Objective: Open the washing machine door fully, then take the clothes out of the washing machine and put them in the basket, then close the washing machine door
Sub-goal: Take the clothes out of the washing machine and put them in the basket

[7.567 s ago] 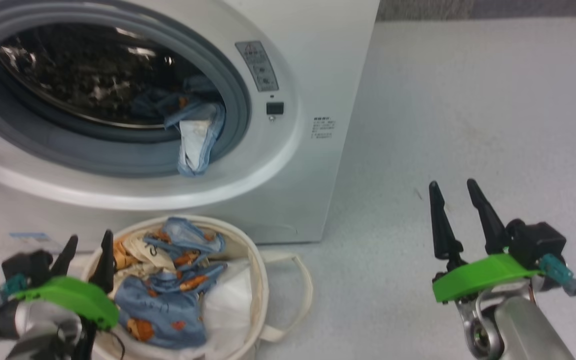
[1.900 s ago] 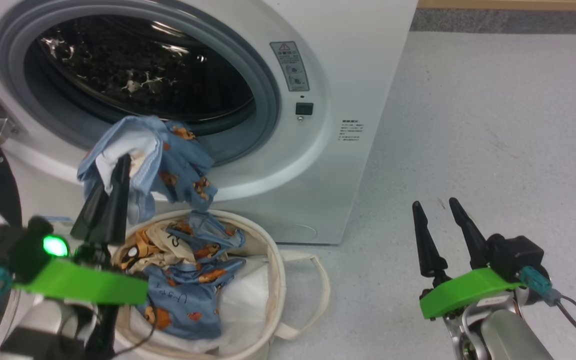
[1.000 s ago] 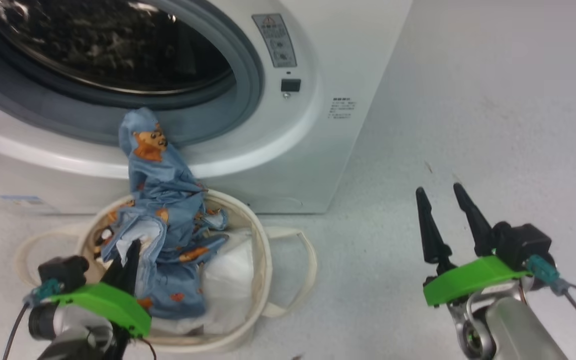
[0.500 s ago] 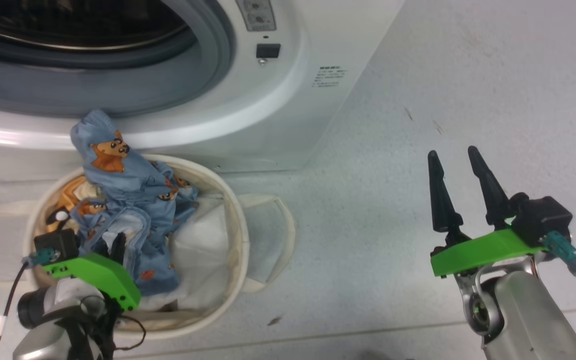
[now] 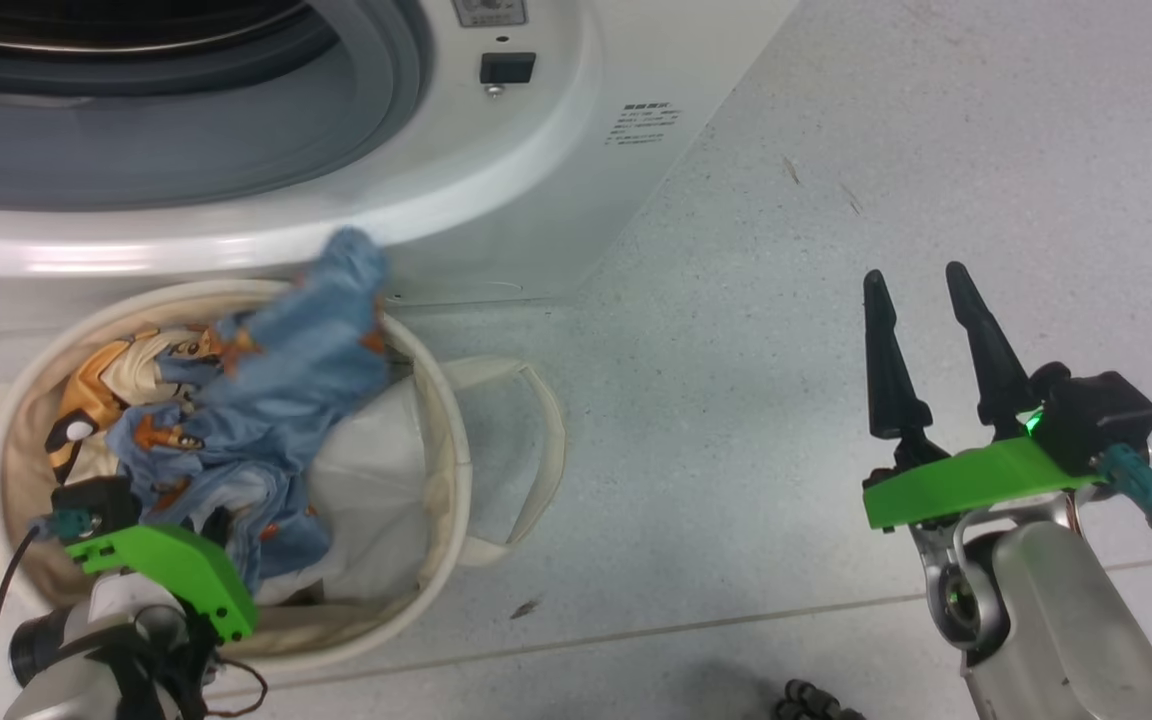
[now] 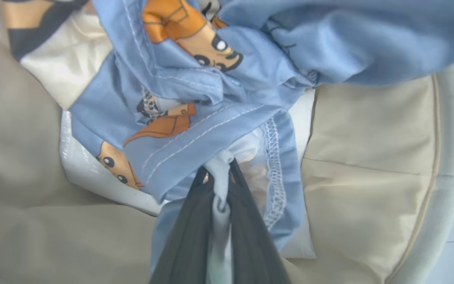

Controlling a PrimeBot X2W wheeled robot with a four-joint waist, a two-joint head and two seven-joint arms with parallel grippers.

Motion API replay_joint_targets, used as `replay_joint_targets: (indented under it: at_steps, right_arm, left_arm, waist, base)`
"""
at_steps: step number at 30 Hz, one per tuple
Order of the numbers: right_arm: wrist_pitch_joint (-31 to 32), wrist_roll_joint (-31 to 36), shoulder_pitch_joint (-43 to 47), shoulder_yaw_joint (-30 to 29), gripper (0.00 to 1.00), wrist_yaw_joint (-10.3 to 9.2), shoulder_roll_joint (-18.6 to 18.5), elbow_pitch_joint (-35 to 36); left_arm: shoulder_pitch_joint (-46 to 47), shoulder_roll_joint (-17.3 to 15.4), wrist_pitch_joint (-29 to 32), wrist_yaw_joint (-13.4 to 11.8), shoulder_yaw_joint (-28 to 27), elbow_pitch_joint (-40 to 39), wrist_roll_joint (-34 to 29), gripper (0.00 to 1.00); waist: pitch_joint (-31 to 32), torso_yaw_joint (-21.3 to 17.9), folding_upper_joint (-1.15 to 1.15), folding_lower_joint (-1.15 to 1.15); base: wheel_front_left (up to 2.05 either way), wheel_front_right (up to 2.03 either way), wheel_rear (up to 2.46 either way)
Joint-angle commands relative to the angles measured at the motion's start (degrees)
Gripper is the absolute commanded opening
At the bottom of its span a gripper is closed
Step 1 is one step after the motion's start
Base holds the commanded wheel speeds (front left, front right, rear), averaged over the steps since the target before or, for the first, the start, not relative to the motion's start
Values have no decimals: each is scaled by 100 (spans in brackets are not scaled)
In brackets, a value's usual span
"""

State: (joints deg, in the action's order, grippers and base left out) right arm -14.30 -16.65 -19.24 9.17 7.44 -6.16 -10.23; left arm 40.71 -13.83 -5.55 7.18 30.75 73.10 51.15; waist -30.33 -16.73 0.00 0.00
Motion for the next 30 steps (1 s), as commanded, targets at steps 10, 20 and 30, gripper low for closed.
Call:
replay_joint_targets:
  at_steps: [10, 20, 30]
  right_arm:
    - [-70, 37, -18, 133, 100, 5, -52, 118]
    - [-70, 9, 52, 232, 100, 5, -83, -16]
    - [-70, -54, 231, 346, 100, 5, -121, -224]
  left_arm:
    - [-13, -108, -225, 29, -95, 70, 71, 100]
    - [-115, -45, -607, 30, -12, 78, 38, 100]
    - [-344, -341, -940, 30, -113, -780, -31, 100]
  waist:
    - [205, 82, 0, 0]
    - [624, 207, 0, 0]
    - [1353, 435, 0, 0]
  base:
    - [0, 0, 0]
    - [0, 0, 0]
    - [0, 0, 0]
